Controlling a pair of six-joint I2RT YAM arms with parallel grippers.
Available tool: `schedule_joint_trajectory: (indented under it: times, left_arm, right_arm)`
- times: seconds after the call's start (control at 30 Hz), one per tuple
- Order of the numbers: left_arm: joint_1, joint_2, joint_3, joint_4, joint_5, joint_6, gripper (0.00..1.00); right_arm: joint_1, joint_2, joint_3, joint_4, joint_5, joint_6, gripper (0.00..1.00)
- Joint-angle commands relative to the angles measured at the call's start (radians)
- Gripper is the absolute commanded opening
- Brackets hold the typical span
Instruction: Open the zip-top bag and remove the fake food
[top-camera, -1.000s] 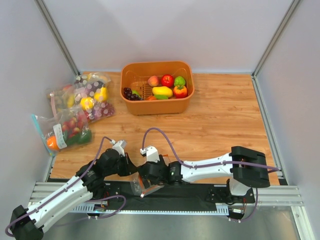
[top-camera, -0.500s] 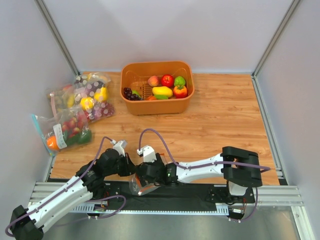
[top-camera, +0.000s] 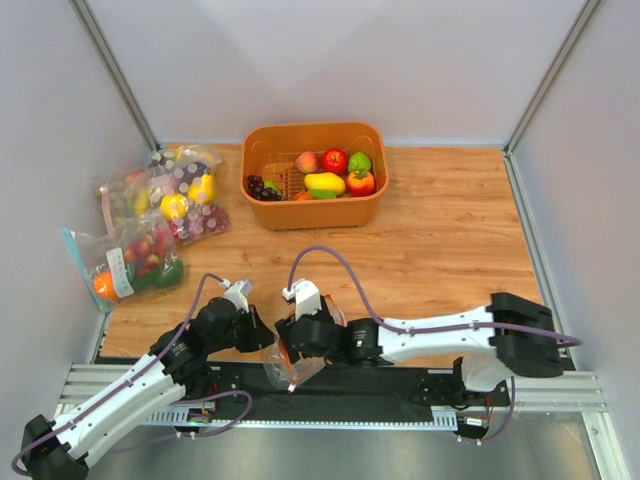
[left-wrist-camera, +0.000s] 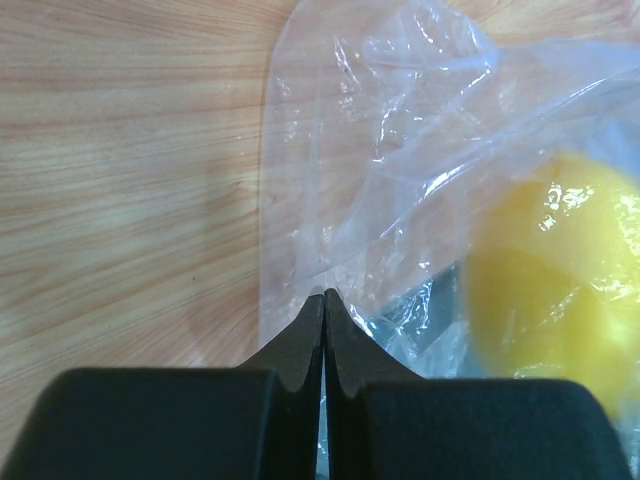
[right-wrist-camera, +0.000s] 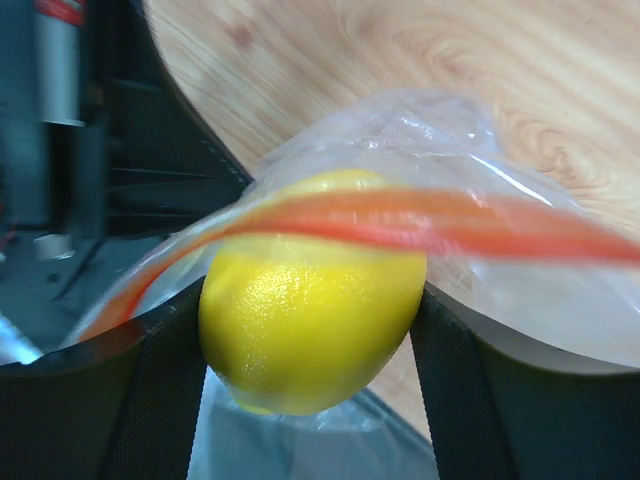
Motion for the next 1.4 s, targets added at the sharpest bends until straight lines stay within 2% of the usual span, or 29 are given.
schedule_joint_trajectory:
  times: [0.0,0.3,0.47,0.67,0.83,1.03,1.13,1.2,1.23,1.37]
  left_arm:
    - [0.003,-0.007,-0.007,-0.011,-0.002,-0.005,0.00]
    - [0.004,-0.004,-0.009,-0.007,-0.011,-0.008,0.00]
    - [0.003,0.005,-0.009,-0.001,-0.011,-0.009,0.00]
    - [0.003,0.009,-0.008,0.002,-0.011,-0.011,0.00]
    - [0.003,0.008,-0.003,-0.011,-0.012,-0.006,0.00]
    - [0.003,0.008,0.000,-0.004,-0.014,-0.008,0.00]
    - [0.003,0.020,0.014,0.001,-0.017,0.001,0.00]
    - [0.003,0.032,0.034,0.001,-0.026,0.012,0.00]
    - [0.003,0.054,0.042,0.004,-0.029,0.024,0.00]
    - [0.004,0.118,0.084,0.030,-0.037,0.054,0.00]
  right_arm:
    - [0.004,-0.140,-0.009,-0.085,0.005,-0.004,0.39]
    - [0.005,-0.402,-0.074,-0.196,-0.067,0.062,0.38]
    - [0.005,-0.537,-0.142,-0.142,-0.083,0.088,0.38]
    - [0.004,-0.648,-0.173,-0.093,-0.022,0.081,0.38]
    - [-0.034,-0.686,-0.101,-0.234,0.042,0.003,0.39]
    - [-0.318,-0.757,-0.054,-0.306,-0.098,-0.122,0.39]
    - [-0.583,-0.752,-0.026,-0.292,-0.245,-0.194,0.39]
    - [-0.685,-0.706,0.003,-0.276,-0.358,-0.247,0.39]
    - [-0.779,-0.682,0.041,-0.272,-0.395,-0.260,0.39]
    - [-0.936,-0.524,0.164,-0.216,-0.581,-0.284,0.39]
